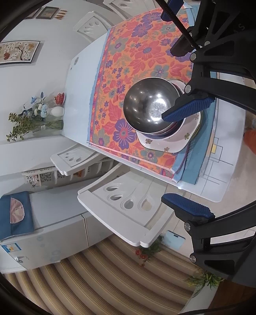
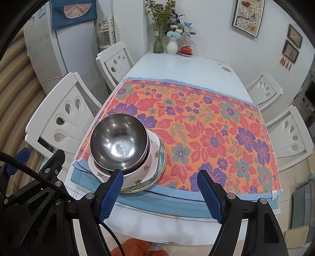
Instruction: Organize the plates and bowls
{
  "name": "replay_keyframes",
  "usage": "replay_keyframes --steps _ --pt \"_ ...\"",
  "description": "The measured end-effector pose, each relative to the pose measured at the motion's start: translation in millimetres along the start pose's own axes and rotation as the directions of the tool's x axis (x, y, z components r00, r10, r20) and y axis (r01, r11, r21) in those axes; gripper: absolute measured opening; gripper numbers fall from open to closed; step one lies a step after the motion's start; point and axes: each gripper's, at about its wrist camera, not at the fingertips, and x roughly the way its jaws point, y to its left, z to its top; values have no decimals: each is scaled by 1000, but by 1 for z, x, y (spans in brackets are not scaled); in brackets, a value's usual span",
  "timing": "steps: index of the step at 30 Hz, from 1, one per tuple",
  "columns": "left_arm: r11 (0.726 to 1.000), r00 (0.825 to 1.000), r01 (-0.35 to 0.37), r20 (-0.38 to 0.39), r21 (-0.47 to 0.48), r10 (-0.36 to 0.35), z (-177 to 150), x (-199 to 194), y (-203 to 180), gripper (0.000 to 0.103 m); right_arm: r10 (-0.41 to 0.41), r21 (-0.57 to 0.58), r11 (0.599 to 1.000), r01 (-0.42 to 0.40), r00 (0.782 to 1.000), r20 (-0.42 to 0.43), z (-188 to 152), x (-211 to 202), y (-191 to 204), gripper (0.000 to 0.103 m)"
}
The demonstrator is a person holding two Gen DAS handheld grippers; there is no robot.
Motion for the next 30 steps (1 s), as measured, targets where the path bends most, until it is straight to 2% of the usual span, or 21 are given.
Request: replay_keyframes --steps 9,30 --pt "1000 1000 -4 23 21 4 8 -1 -4 74 10 2 1000 -10 1000 -3 3 2 -3 76" --pt "998 1000 23 6 56 -23 15 7 -17 74 32 57 998 -31 999 -16 7 13 -19 76"
